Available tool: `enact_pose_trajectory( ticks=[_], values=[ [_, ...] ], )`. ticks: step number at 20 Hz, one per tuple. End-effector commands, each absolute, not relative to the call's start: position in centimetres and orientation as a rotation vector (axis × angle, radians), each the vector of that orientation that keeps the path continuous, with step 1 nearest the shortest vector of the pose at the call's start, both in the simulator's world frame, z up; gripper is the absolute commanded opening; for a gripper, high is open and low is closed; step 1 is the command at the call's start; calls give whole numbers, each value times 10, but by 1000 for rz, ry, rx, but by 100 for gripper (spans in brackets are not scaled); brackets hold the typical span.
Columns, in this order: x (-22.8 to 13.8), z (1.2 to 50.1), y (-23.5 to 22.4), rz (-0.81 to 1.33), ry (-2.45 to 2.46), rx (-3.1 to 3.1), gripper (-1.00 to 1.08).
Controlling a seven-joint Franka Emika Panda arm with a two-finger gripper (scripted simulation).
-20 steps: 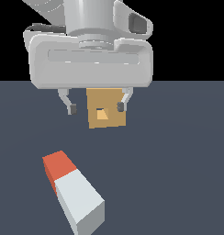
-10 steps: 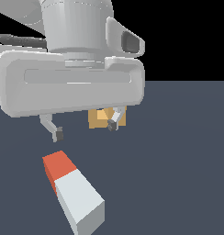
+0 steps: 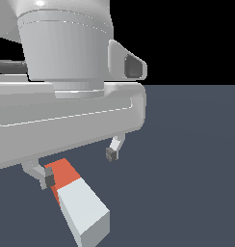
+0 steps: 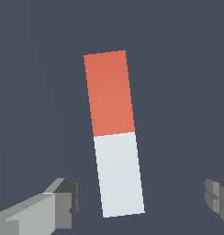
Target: Insert the peg into the horizontal hole in a box.
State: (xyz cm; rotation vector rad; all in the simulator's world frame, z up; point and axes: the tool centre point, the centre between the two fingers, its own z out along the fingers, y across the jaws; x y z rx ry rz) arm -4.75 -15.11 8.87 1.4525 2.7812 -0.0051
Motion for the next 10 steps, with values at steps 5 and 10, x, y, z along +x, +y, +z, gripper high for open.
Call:
enact_pose_trajectory(
  ticks=[5, 10],
  values=[
    [-47, 76, -167, -1, 2840, 1339, 100],
    [-47, 71, -173, 0, 2862, 1295, 100]
  ],
)
